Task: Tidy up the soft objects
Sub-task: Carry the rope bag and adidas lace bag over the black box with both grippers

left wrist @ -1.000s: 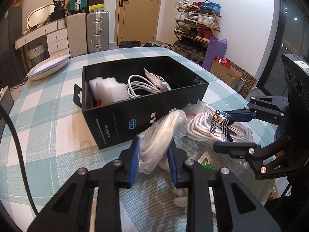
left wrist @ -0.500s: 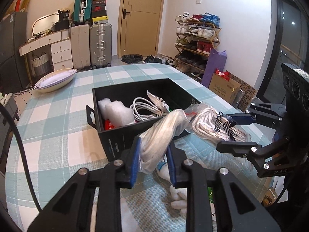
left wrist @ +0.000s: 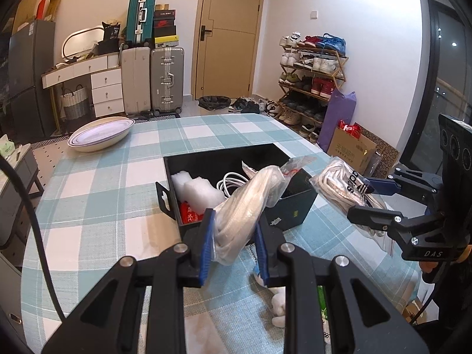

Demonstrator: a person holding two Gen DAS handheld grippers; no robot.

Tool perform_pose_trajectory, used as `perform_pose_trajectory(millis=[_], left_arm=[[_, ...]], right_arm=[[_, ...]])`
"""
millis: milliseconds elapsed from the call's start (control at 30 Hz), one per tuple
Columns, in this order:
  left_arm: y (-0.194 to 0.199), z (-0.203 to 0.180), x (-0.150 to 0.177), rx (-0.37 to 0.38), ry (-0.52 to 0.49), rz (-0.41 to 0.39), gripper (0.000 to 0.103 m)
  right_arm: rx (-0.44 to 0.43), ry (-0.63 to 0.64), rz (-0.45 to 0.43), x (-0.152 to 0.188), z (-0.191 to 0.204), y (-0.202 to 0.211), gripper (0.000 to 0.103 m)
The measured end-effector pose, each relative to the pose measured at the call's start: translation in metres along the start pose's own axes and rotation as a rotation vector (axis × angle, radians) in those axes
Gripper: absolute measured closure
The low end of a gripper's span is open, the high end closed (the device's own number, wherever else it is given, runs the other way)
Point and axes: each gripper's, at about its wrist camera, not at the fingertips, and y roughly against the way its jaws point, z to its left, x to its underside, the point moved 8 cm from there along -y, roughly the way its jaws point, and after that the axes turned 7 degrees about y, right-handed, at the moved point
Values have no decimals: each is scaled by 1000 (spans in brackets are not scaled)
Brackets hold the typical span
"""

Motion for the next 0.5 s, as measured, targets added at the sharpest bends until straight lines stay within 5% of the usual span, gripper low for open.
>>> perform_pose_trajectory(millis=[500], left_arm=[[-7,17,-22,-59,26,-35,80]], right_arm=[[33,-96,-20,-18,-8,-13,55]])
